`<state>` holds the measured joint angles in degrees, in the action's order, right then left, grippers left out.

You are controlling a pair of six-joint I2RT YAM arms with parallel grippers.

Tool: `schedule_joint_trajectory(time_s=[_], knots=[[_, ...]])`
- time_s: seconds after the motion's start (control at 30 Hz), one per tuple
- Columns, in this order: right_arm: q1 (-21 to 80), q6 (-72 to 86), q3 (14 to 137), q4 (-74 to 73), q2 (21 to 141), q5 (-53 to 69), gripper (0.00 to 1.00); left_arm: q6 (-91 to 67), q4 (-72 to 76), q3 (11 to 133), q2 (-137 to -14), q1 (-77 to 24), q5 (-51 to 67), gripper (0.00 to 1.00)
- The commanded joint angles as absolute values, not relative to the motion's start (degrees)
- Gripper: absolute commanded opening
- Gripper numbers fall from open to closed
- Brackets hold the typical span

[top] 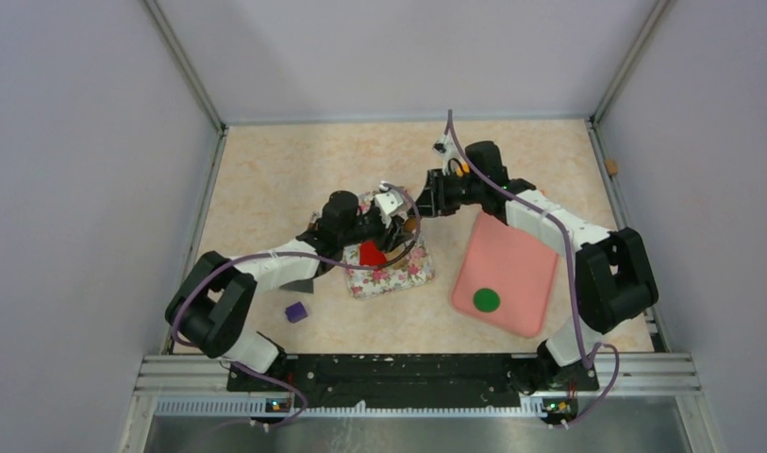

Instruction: Roll out the dumpling wrappers from the dough

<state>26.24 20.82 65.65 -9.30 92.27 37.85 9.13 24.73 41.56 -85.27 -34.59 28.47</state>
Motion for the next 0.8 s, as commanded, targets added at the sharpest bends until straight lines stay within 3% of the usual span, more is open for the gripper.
schedule_joint_trajectory(time_s=[0.0, 0.27, 0.77], knots=[[27.0, 22.5, 65.8, -3.9, 91.3, 40.6, 0.00, 9.9, 30.5, 45.1, -88.1, -35.1, 29.8, 0.44], [27.5, 19.2, 65.2, -2.7, 93.4, 39.8, 0.00, 9.8, 28.7, 45.5, -91.0, -35.0, 24.1, 0.00], [28.4, 15.5, 62.9, -0.5, 94.8, 39.6, 0.00, 9.7, 25.8, 48.0, -92.8, -34.5, 13.3, 0.00]])
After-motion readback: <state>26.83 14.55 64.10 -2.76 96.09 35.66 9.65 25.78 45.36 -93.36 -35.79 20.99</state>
